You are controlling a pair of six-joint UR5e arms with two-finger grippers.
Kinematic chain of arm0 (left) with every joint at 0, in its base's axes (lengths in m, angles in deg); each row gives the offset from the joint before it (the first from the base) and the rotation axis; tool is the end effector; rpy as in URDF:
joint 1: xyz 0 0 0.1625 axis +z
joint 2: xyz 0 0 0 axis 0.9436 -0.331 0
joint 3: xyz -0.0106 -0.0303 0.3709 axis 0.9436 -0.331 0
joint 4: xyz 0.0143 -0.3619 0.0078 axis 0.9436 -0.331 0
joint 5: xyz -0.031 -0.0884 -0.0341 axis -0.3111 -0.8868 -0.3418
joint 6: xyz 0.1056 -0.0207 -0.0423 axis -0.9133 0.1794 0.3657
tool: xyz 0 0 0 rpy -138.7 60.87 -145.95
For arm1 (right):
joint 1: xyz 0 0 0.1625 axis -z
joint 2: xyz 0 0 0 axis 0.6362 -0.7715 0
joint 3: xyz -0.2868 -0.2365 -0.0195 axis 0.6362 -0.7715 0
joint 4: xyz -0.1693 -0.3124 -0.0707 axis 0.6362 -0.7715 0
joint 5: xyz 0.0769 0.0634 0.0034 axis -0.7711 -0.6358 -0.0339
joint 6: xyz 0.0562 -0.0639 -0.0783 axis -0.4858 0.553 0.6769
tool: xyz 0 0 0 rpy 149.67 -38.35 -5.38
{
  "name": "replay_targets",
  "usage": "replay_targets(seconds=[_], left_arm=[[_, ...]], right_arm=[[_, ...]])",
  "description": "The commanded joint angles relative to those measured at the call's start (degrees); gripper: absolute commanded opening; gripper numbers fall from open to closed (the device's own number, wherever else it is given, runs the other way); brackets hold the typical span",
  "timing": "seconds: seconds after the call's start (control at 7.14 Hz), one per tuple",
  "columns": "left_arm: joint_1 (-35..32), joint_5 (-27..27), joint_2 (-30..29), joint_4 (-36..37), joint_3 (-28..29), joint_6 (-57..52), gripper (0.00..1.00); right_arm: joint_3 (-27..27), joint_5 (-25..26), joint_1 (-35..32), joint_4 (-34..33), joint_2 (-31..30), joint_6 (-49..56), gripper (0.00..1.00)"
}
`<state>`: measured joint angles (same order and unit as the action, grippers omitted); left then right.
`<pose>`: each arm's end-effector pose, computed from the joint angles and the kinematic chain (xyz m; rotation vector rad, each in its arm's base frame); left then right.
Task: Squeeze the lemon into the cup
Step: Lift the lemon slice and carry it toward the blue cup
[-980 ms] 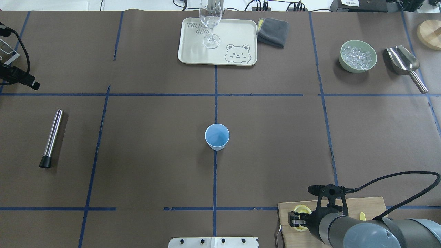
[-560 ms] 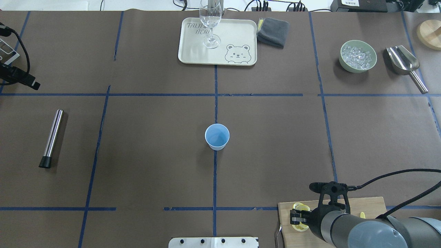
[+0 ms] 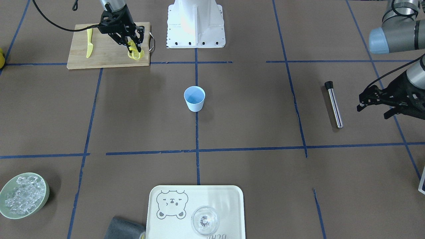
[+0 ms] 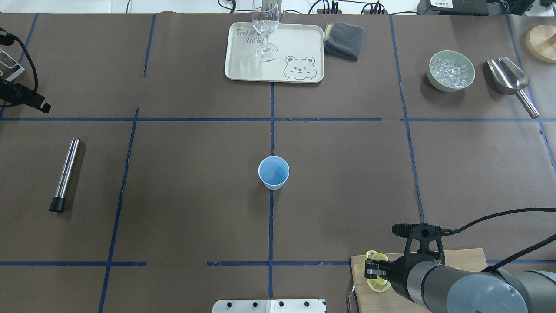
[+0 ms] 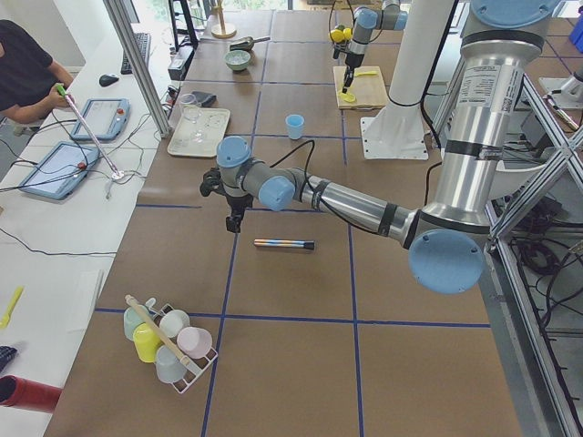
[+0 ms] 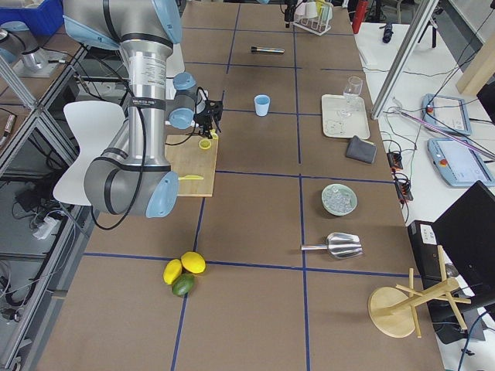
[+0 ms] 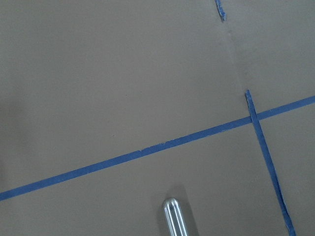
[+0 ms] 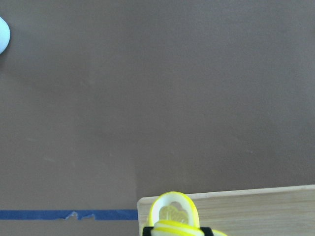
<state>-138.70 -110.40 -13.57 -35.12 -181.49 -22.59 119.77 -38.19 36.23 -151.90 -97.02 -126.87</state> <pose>0.1398 -0.4908 0.4582 0.2105 0.8677 0.2450 -0.3922 -0.1745 0.3308 0.1617 -0.9180 0.1540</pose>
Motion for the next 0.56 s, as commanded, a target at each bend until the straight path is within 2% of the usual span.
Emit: replay_targets(seconds=[0.0,0.14,0.42], left_arm=[[0.00,-0.03,0.00,0.00,-0.04,0.01,1.00],[0.00,-0.03,0.00,-0.44,-0.04,0.01,1.00],[0.00,-0.03,0.00,-1.23,0.31,0.10,1.00]], right_arm=[[1.20,-5.19,-4.60,0.00,0.24,0.00,0.32],[1.37,-6.70,-6.20,0.00,0.67,0.00,0.33],[0.41,-7.94,-9.53,-0.09,5.92,0.09,0.34]])
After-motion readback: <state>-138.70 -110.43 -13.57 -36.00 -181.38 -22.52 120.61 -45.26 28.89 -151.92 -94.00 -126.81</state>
